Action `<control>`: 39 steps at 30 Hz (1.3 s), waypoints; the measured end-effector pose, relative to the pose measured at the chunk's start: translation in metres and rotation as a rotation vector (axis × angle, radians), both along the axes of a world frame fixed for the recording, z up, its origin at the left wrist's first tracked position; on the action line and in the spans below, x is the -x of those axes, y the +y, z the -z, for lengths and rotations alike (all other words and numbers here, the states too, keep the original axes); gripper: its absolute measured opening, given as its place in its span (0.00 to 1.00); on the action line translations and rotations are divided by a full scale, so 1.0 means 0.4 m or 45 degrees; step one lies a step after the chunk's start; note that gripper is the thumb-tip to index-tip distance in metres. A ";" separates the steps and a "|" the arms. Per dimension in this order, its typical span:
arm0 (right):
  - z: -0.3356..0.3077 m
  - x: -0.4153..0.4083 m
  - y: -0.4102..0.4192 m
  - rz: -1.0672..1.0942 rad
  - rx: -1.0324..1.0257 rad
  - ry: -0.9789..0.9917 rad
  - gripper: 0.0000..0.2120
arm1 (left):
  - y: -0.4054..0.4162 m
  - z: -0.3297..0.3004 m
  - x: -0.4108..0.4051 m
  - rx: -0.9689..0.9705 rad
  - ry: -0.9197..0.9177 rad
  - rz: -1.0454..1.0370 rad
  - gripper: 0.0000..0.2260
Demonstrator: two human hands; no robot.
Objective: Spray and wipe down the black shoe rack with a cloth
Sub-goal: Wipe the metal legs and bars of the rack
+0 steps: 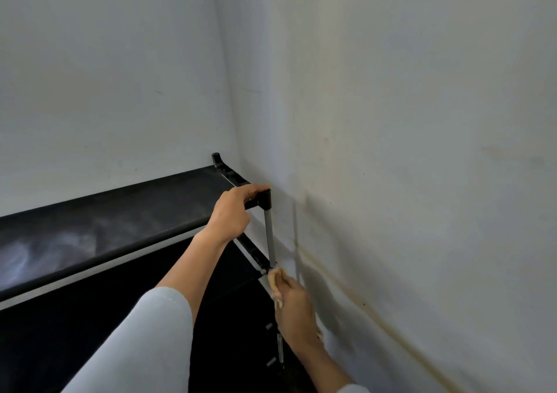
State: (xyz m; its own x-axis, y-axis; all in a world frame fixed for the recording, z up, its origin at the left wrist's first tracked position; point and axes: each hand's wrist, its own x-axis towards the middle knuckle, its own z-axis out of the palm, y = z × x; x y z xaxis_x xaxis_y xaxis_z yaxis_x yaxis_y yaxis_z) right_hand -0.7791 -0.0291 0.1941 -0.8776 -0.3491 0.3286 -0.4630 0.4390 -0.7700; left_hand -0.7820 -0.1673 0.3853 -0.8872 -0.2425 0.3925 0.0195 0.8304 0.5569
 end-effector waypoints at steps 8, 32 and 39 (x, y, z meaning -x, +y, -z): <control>0.094 -0.053 0.116 0.043 -0.237 -0.350 0.17 | 0.063 0.079 -0.078 0.394 0.412 -0.088 0.30; 0.083 0.038 -0.007 0.290 0.418 -0.455 0.11 | -0.005 0.381 -0.024 -0.268 -0.189 0.146 0.15; 0.062 0.005 -0.066 0.365 0.532 0.359 0.29 | -0.015 0.380 -0.021 -0.318 -0.176 0.210 0.14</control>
